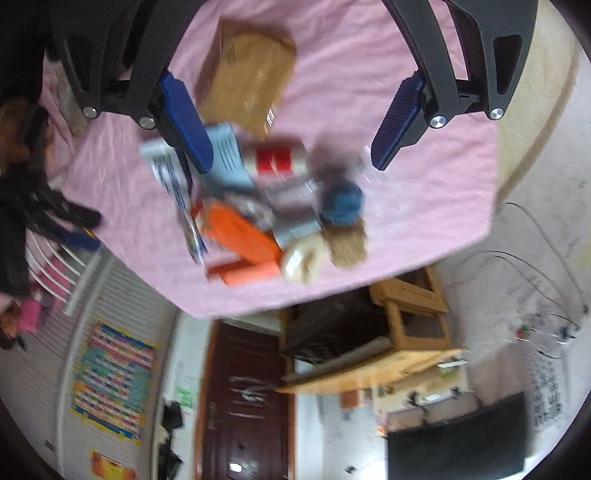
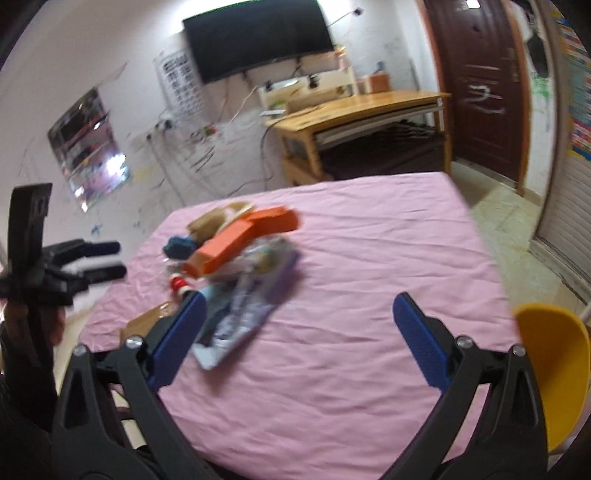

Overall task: Collect trash
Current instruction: 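Grasp the brown packet with left tool while right grasps the toothpaste tube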

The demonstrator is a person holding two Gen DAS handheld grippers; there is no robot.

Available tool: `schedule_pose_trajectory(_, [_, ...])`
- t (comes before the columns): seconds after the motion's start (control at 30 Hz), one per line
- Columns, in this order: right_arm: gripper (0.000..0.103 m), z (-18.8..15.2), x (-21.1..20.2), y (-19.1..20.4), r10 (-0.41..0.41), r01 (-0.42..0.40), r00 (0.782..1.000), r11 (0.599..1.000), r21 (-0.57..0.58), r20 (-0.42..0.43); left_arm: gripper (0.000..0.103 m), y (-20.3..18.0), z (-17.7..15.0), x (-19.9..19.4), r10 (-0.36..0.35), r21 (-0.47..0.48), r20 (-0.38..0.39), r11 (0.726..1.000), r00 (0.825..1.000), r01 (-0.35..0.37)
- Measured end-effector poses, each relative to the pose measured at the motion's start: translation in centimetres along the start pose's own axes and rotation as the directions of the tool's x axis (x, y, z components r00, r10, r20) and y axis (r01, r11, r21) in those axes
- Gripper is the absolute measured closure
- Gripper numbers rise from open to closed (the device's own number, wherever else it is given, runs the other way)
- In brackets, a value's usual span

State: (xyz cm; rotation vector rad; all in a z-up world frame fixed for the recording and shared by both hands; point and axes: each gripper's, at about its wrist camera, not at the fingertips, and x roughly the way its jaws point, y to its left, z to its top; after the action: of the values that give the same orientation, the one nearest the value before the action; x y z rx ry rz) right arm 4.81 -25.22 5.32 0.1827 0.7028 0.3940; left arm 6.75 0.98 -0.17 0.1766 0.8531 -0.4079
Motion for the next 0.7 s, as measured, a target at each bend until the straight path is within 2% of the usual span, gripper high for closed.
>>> schedule_pose_trajectory(0.1, [0.006,0.6,1.8,1.9,-0.019,0.018,0.999,1.0,-0.025,-0.033,0.02,-1.4,-2.3,1.4,-0.062,0.112,-0.043,0.992,0.997,0.066])
schedule_pose_trajectory(0.2, [0.006,1.0,3.3,3.0,-0.035,0.033,0.997,0.999,-0.031,-0.067,0.02,-2.7,-3.6,2.5,-0.054,0.19,-0.065,0.98,0.996,0.065])
schedule_pose_trajectory(0.27, [0.006,1.1,3.9,3.6,-0.077,0.073,0.994,0.996,-0.051,-0.079,0.02,-2.8,-4.0,2.8,-0.06,0.209,-0.068,0.975,0.996,0.073])
schedule_pose_trajectory(0.43, [0.006,0.9,4.9,4.9,-0.11,0.102,0.988,0.991,-0.083,-0.104,0.02,-3.3,-4.9,3.1,-0.131,0.244,-0.089,0.958,0.987,0.149])
schedule_pose_trajectory(0.6, [0.006,0.7,6.5,5.9,-0.144,0.129,0.98,0.985,-0.118,-0.134,0.02,-3.7,-6.2,3.8,-0.132,0.276,-0.112,0.948,0.985,0.159])
schedule_pose_trajectory(0.63, [0.006,0.7,6.7,6.2,-0.151,0.134,0.979,0.983,-0.128,-0.138,0.024,-3.6,-6.3,4.0,-0.128,0.274,-0.117,0.949,0.985,0.156])
schedule_pose_trajectory(0.7, [0.006,0.6,7.3,6.7,-0.167,0.147,0.976,0.979,-0.141,-0.142,0.042,-3.2,-6.5,4.0,-0.153,0.25,-0.109,0.952,0.982,0.176])
